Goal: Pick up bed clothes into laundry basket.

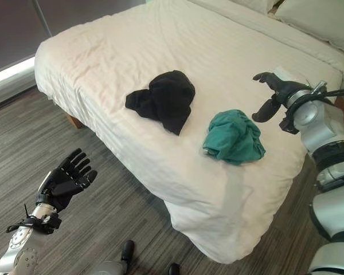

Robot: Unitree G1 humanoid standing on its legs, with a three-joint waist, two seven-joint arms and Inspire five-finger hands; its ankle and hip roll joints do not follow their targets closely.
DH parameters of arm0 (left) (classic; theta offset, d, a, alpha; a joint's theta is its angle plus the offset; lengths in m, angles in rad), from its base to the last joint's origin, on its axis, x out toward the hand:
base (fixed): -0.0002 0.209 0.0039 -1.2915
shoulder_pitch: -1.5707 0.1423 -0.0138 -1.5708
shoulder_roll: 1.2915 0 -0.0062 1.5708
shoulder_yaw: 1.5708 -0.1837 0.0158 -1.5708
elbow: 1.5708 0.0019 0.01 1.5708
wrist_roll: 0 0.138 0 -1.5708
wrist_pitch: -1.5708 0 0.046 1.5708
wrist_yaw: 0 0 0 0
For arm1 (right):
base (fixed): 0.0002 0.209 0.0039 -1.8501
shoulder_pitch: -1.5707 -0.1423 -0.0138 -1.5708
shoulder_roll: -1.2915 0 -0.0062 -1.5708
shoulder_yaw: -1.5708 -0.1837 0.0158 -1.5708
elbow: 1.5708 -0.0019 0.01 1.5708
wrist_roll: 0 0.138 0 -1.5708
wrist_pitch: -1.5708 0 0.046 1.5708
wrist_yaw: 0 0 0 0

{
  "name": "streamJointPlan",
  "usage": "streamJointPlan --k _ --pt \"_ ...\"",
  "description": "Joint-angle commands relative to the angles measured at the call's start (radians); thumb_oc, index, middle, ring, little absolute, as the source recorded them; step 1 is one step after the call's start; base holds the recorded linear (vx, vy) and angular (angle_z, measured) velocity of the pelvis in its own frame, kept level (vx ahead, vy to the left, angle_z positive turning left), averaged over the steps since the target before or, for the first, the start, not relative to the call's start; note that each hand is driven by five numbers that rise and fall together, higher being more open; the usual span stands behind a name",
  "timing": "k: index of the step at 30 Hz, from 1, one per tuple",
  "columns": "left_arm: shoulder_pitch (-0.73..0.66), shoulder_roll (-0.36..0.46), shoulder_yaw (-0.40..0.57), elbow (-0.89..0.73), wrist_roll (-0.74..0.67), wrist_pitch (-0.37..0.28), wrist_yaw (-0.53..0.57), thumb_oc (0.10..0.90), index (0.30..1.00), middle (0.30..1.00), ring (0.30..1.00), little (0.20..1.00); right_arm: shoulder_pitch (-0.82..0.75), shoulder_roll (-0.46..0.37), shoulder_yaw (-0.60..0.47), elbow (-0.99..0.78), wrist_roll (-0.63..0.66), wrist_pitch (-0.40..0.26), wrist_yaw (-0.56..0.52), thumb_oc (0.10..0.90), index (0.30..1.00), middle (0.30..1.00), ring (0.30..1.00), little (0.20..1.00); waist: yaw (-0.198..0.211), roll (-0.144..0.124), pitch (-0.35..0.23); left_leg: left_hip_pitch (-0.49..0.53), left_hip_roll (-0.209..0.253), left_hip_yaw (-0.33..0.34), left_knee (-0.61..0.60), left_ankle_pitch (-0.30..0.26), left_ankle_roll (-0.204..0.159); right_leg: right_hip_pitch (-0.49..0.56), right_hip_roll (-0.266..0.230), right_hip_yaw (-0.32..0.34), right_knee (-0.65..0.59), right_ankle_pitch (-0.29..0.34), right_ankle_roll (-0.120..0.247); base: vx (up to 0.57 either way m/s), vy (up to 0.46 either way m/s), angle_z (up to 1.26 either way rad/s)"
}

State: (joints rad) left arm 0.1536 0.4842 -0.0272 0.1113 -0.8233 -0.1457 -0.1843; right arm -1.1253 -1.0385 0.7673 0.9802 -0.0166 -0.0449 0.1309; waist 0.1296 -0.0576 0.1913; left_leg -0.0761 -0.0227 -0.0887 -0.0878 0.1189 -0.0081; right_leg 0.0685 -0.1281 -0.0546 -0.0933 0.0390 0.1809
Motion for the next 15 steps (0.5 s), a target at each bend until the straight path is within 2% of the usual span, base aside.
streamJointPlan --k 1,2,5,6,7,9,11,12,15 --pt "-0.048 0.052 0.005 -0.151 -0.016 -0.085 -0.017 0.8 0.9 0.9 0.9 0.9 -0.125 -0.048 -0.021 0.011 0.048 -0.022 -0.072 0.8 0.9 0.9 0.9 0.9 0.018 -0.009 -0.05 0.03 0.018 -0.03 0.001 -0.055 -0.048 -0.084 -0.002 0.002 0.012 0.04 -0.007 0.0 0.0 0.0" --pt "-0.059 0.055 -0.001 -0.154 -0.017 -0.092 -0.008 0.8 0.9 0.9 0.9 0.9 -0.091 -0.022 -0.051 0.023 0.066 -0.026 -0.08 0.8 0.9 0.9 0.9 0.9 0.024 0.002 -0.036 0.017 0.014 -0.035 0.001 -0.052 -0.046 -0.098 -0.004 -0.001 0.014 0.041 -0.007 -0.04 0.01 -0.03" --pt "-0.072 0.049 -0.011 -0.148 -0.021 -0.094 -0.005 0.8 0.9 0.9 0.9 0.9 -0.046 0.007 -0.087 0.04 0.078 -0.026 -0.085 0.8 0.9 0.9 0.9 0.9 0.03 0.011 -0.021 0.001 0.011 -0.04 0.001 -0.049 -0.046 -0.112 -0.005 -0.001 0.016 0.042 -0.008 -0.02 -0.008 0.05" --pt "-0.079 0.053 -0.01 -0.141 -0.019 -0.095 0.001 0.8 0.9 0.9 0.9 0.9 -0.013 0.041 -0.106 0.083 0.082 -0.02 -0.079 0.8 0.9 0.9 0.9 0.9 0.038 0.026 -0.002 -0.015 0.009 -0.045 0.001 -0.044 -0.046 -0.13 -0.007 -0.002 0.017 0.044 -0.009 -0.04 -0.017 0.09" --pt "-0.079 0.054 -0.011 -0.141 -0.019 -0.095 0.001 0.8 0.9 0.9 0.9 0.9 -0.012 0.041 -0.108 0.083 0.082 -0.02 -0.079 0.8 0.9 0.9 0.9 0.9 0.039 0.026 -0.003 -0.016 0.009 -0.045 0.001 -0.044 -0.046 -0.131 -0.007 -0.002 0.017 0.044 -0.009 -0.04 -0.012 0.04" --pt "-0.069 0.054 0.0 -0.154 -0.018 -0.095 0.01 0.8 0.9 0.9 0.9 0.9 0.074 0.1 -0.179 0.14 0.085 -0.013 -0.104 0.8 0.9 0.9 0.9 0.9 0.053 0.058 0.026 -0.04 0.003 -0.054 0.002 -0.036 -0.042 -0.156 -0.01 -0.002 0.02 0.045 -0.012 -0.02 0.002 0.01" --pt "-0.06 0.057 0.011 -0.162 -0.018 -0.095 0.014 0.8 0.9 0.9 0.9 0.9 0.118 0.117 -0.21 0.134 0.091 -0.011 -0.106 0.8 0.9 0.9 0.9 0.9 0.058 0.065 0.031 -0.049 0.0 -0.058 0.002 -0.034 -0.041 -0.165 -0.011 -0.003 0.02 0.046 -0.013 -0.01 -0.004 0.06" --pt "-0.041 0.049 0.042 -0.17 -0.025 -0.097 0.019 0.8 0.9 0.9 0.9 0.9 0.219 0.154 -0.272 0.137 0.108 -0.013 -0.112 0.8 0.9 0.9 0.9 0.9 0.065 0.086 0.047 -0.069 -0.005 -0.068 0.001 -0.03 -0.04 -0.186 -0.013 -0.004 0.018 0.049 -0.015 0.0 -0.018 0.08" --pt "-0.007 0.029 0.086 -0.161 -0.031 -0.099 0.026 0.8 0.9 0.9 0.9 0.9 0.335 0.19 -0.344 0.15 0.117 -0.015 -0.115 0.8 0.9 0.9 0.9 0.9 0.076 0.106 0.057 -0.095 -0.008 -0.078 0.001 -0.025 -0.039 -0.211 -0.014 -0.003 0.016 0.051 -0.018 0.0 -0.005 0.01"
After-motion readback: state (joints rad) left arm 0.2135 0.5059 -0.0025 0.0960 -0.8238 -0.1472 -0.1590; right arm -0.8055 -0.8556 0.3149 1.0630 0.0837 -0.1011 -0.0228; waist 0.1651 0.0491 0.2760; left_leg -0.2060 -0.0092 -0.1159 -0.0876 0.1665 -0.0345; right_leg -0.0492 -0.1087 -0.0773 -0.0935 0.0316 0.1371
